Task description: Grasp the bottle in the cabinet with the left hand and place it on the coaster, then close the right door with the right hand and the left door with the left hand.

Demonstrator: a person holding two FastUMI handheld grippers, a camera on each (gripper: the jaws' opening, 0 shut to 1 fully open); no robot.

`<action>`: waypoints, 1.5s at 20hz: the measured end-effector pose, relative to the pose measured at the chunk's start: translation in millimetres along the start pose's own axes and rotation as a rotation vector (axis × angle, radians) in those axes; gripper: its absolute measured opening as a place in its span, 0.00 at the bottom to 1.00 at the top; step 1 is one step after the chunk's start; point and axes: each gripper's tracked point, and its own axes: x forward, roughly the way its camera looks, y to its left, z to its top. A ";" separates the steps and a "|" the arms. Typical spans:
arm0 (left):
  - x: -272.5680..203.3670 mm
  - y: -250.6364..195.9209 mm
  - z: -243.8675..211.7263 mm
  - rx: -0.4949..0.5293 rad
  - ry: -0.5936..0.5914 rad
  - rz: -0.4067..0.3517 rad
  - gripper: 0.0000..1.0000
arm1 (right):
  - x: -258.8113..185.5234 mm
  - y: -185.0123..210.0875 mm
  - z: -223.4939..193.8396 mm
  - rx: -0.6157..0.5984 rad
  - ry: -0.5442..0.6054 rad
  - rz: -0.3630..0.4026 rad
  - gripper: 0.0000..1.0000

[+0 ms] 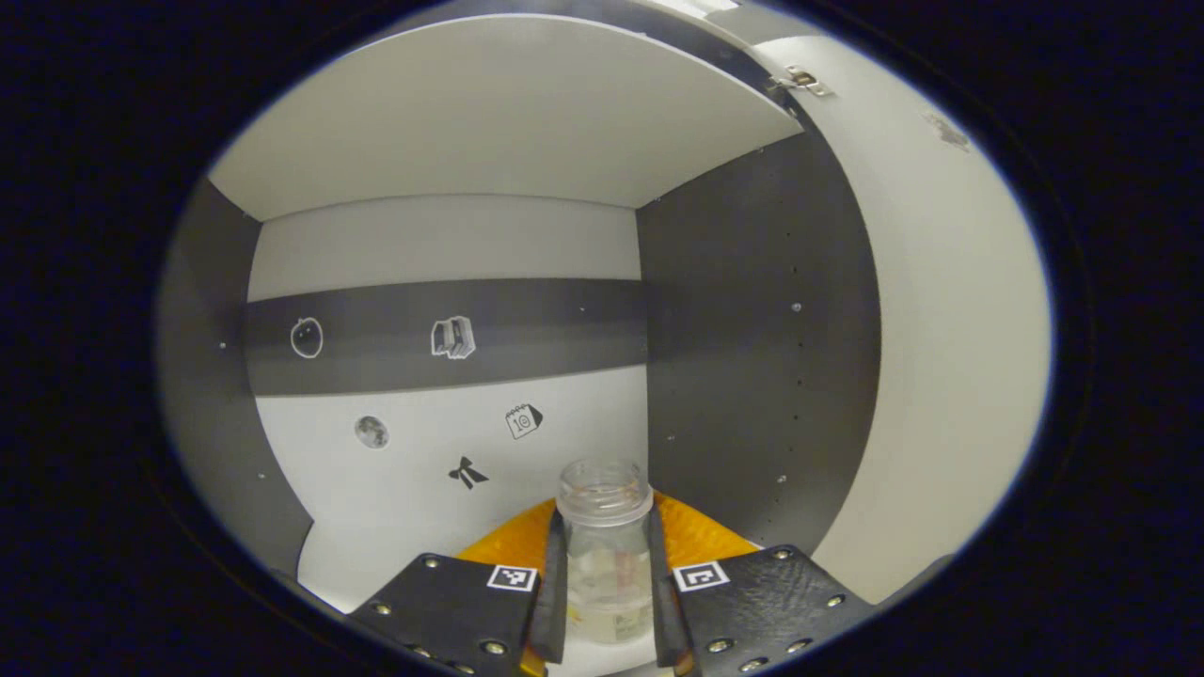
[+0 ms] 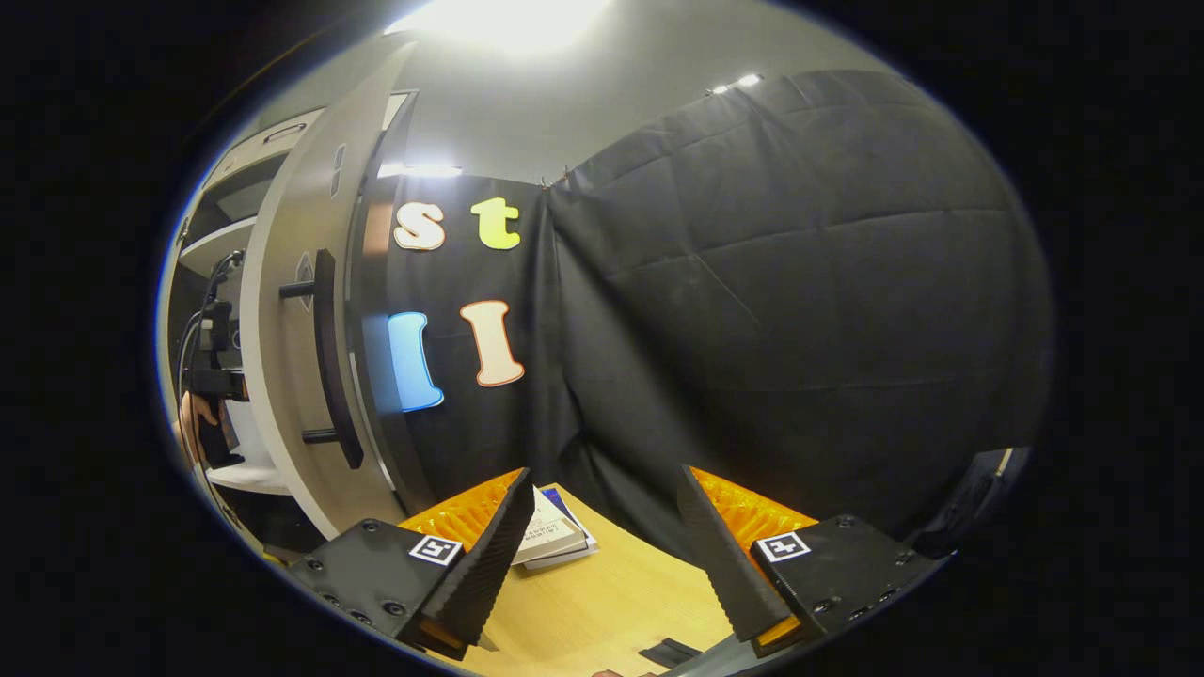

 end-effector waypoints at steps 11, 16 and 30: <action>-76.9 2.0 35.7 -0.003 -0.054 -0.039 0.40 | 0.1 2.1 0.3 0.072 0.031 0.009 0.98; -129.5 11.8 43.5 -0.045 -0.063 -0.028 0.40 | -7.0 28.0 -5.3 0.056 0.053 0.070 0.98; -261.6 59.2 -3.2 -0.085 -0.053 0.104 0.38 | -28.2 12.4 14.3 0.079 0.009 0.007 0.98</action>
